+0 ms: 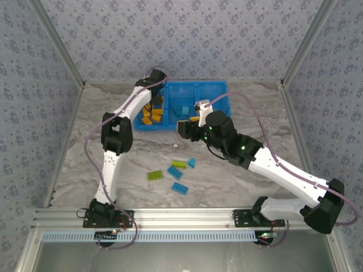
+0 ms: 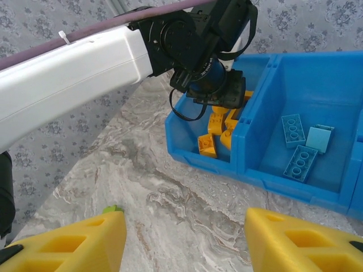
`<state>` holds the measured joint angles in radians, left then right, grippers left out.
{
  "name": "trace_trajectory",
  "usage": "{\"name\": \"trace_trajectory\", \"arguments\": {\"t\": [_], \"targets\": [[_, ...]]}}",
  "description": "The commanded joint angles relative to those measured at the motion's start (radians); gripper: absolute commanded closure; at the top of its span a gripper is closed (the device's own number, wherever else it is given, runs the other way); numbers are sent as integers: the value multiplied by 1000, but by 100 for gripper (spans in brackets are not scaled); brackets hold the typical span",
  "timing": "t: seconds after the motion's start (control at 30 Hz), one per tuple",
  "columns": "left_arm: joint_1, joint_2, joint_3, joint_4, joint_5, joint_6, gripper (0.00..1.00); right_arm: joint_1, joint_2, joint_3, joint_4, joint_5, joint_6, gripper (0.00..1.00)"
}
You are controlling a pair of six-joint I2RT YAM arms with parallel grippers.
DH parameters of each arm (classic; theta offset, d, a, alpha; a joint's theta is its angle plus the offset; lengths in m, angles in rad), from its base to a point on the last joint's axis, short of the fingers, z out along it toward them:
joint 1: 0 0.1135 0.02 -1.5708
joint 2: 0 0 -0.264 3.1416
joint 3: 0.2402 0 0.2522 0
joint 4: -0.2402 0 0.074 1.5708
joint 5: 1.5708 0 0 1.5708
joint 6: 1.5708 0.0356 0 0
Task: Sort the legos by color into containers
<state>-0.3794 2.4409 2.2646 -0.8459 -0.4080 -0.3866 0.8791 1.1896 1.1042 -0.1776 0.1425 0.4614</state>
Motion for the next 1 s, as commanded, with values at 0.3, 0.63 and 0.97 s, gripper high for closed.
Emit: {"name": "trace_trajectory", "arguments": {"t": [0.3,0.63,0.97], "targets": [[15,49,92,-72,-2,22,41,-1,-4,3,11,-15,29,39],[-14,-101,74,-56,-24,35,37,-3,0,-26,-97,25,29,38],[-56,-396,-63,8,-4,-25,38,36,114,-8,-315,-78,-193,40]]}}
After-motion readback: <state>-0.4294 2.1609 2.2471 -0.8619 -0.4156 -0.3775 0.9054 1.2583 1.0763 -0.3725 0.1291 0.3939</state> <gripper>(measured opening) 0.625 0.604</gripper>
